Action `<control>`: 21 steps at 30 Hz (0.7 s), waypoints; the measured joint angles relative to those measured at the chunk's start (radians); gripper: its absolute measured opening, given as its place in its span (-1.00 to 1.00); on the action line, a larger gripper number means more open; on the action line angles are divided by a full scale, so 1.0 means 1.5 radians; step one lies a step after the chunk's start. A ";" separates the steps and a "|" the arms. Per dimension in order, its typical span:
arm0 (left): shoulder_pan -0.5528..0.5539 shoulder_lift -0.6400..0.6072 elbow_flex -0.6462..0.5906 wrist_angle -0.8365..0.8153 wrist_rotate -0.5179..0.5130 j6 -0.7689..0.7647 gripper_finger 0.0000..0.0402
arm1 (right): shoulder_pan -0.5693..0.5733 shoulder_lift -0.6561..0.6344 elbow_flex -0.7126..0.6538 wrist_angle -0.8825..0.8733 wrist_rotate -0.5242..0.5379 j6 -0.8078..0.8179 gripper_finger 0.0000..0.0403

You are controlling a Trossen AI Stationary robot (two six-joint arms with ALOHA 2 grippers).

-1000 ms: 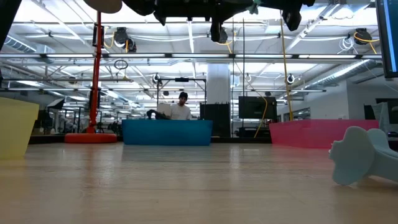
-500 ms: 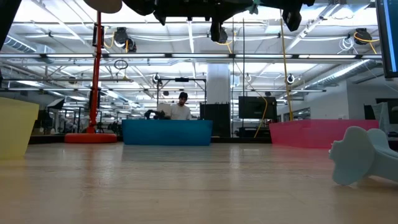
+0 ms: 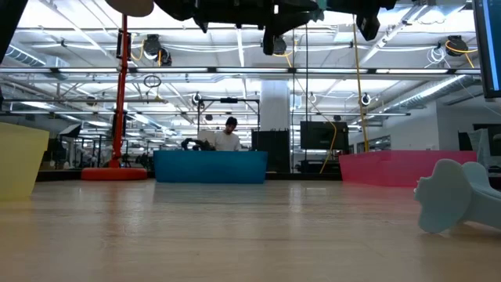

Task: Pick and place Stapler, Stapler remover, tape
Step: Put the light blue staple remover into the pink bin

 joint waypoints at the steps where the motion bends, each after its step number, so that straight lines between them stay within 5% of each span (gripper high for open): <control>1: 0.002 0.000 0.000 0.000 0.000 -0.001 -0.48 | 0.000 0.000 0.000 -0.001 0.000 0.000 -1.00; 11: 0.029 -0.006 0.000 -0.009 0.096 -0.058 -0.03 | -0.006 -0.024 0.000 -0.098 0.117 -0.006 -1.00; 17: 0.054 -0.013 0.000 -0.079 0.144 -0.119 0.05 | -0.066 -0.034 0.000 -0.297 0.283 -0.005 -1.00; 21: 0.056 -0.013 0.000 -0.164 0.141 -0.118 0.05 | -0.155 0.005 0.000 -0.432 0.288 0.001 -1.00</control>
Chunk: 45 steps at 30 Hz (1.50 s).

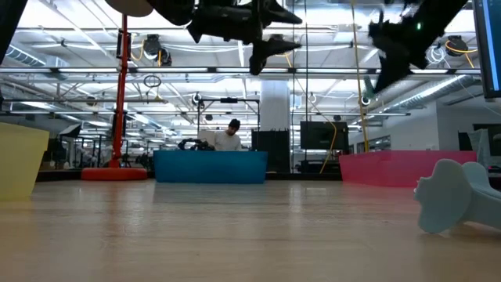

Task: Pick and place Stapler, Stapler remover, tape
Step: Put the light blue staple remover into the pink bin, then put the gray staple remover into the pink bin

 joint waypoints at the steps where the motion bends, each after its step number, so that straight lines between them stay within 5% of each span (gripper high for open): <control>1: -0.001 0.000 0.000 -0.017 -0.008 0.004 0.05 | -0.025 0.018 0.000 -0.027 -0.016 -0.001 -1.00; 5: -0.010 0.000 0.000 -0.069 -0.056 0.034 0.06 | -0.114 0.102 0.000 -0.111 -0.090 -0.027 -1.00; 12: -0.028 0.000 0.000 -0.104 -0.133 0.053 0.06 | -0.195 0.242 0.006 -0.140 -0.105 -0.139 -1.00; 19: -0.034 0.000 0.000 -0.112 -0.134 0.063 0.05 | -0.260 0.331 0.022 -0.151 -0.151 -0.207 -1.00; 27: -0.035 0.000 0.000 -0.111 -0.134 0.064 0.05 | -0.301 0.353 0.026 -0.177 -0.183 -0.245 -0.98; 39: -0.035 0.000 0.000 -0.115 -0.134 0.075 0.05 | -0.304 0.353 0.026 -0.181 -0.182 -0.273 -0.68; 45: -0.040 0.000 0.000 -0.115 -0.134 0.071 0.05 | -0.300 0.300 0.025 -0.178 -0.149 -0.235 -0.68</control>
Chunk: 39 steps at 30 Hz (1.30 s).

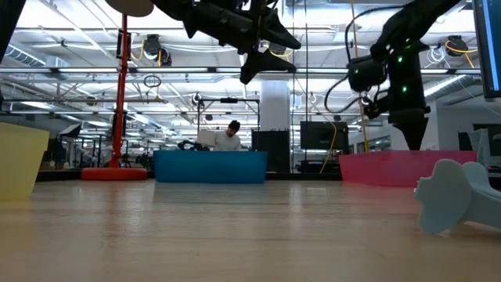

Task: Pick and place Stapler, Stapler remover, tape
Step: Put the gray staple remover into the pink bin

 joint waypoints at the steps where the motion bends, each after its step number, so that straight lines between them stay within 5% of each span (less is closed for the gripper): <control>1: -0.003 0.000 0.000 -0.001 0.000 0.000 0.05 | 0.004 -0.020 0.000 0.000 -0.001 0.009 -0.70; 18: -0.114 0.000 0.000 -0.128 -0.035 0.039 0.05 | 0.151 -0.424 0.000 0.129 -0.453 0.154 -0.92; 29: -0.119 -0.017 -0.050 -0.114 -0.066 0.024 0.05 | 0.402 -0.399 0.000 0.226 -0.404 0.275 -1.00; 39: -0.138 -0.272 -0.317 0.013 -0.077 0.035 0.05 | 0.639 -0.265 0.000 0.373 -0.211 0.501 -1.00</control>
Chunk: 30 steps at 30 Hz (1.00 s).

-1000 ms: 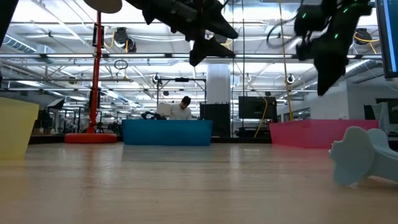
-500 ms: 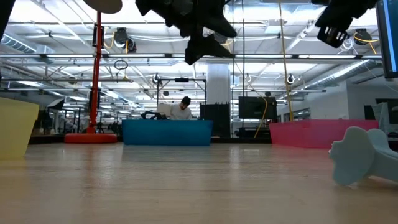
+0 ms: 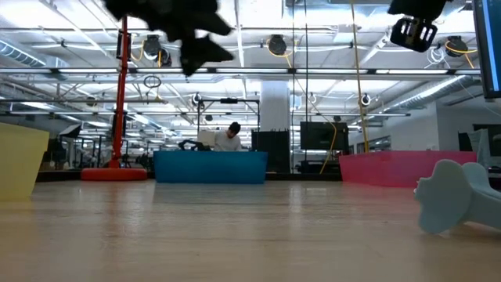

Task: Pick and place Stapler, Stapler remover, tape
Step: Put the gray staple remover into the pink bin

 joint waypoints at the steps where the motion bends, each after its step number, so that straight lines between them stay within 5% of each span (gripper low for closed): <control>1: -0.003 -0.029 -0.036 0.017 0.000 0.000 0.05 | 0.018 0.017 0.000 0.019 0.010 0.027 -1.00; 10: -0.034 -0.257 -0.294 0.184 -0.009 -0.031 0.05 | 0.152 0.180 0.003 0.144 0.052 0.299 -1.00; 19: -0.054 -0.358 -0.364 0.204 -0.033 -0.043 0.05 | 0.197 0.291 0.014 0.201 0.005 0.700 -1.00; 30: -0.068 -0.359 -0.366 0.201 -0.034 -0.030 0.05 | 0.197 0.417 0.014 0.256 -0.008 0.728 -1.00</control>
